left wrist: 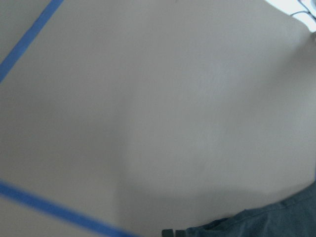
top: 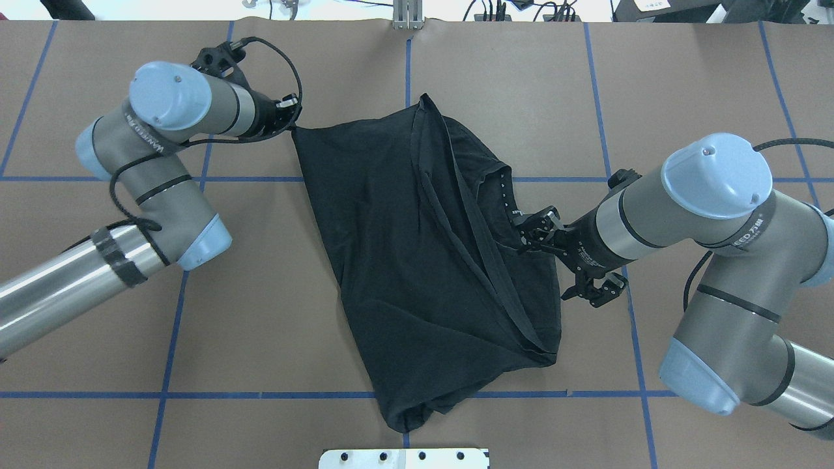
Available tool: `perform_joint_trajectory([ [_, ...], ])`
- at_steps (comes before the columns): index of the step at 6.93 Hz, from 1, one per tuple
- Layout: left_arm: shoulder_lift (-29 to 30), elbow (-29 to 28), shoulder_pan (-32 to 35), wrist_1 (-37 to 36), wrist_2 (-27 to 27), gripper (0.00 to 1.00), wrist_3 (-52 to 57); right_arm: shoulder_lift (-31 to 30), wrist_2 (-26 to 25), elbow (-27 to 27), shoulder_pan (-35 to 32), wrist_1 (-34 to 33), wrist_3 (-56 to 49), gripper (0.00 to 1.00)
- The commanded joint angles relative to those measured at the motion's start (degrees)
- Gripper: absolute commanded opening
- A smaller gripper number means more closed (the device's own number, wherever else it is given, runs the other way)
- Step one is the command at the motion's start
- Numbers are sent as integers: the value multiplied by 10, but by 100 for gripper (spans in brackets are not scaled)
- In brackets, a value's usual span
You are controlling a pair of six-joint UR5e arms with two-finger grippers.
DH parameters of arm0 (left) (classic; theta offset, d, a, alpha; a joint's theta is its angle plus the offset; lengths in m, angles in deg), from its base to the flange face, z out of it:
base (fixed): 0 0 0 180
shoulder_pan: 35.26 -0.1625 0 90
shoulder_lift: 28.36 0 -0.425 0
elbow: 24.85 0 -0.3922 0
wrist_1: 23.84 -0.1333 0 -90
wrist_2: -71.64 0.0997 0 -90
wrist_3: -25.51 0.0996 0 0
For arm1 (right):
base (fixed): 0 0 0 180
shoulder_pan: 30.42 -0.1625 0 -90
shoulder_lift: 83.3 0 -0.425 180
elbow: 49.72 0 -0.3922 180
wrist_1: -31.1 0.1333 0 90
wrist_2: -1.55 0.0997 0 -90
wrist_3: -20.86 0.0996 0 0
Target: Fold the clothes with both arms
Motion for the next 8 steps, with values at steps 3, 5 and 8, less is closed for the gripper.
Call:
perform_joint_trajectory([
  [3,191,-316,29,154,16,0,41,7,-71,4,2,0,0,100],
  [5,184,-311,32,154,15,92,70,37,-115,20,25,-4,-4,100],
  [8,24,-120,42,147,-37,99,96,63,-156,29,92,-12,-63,100],
])
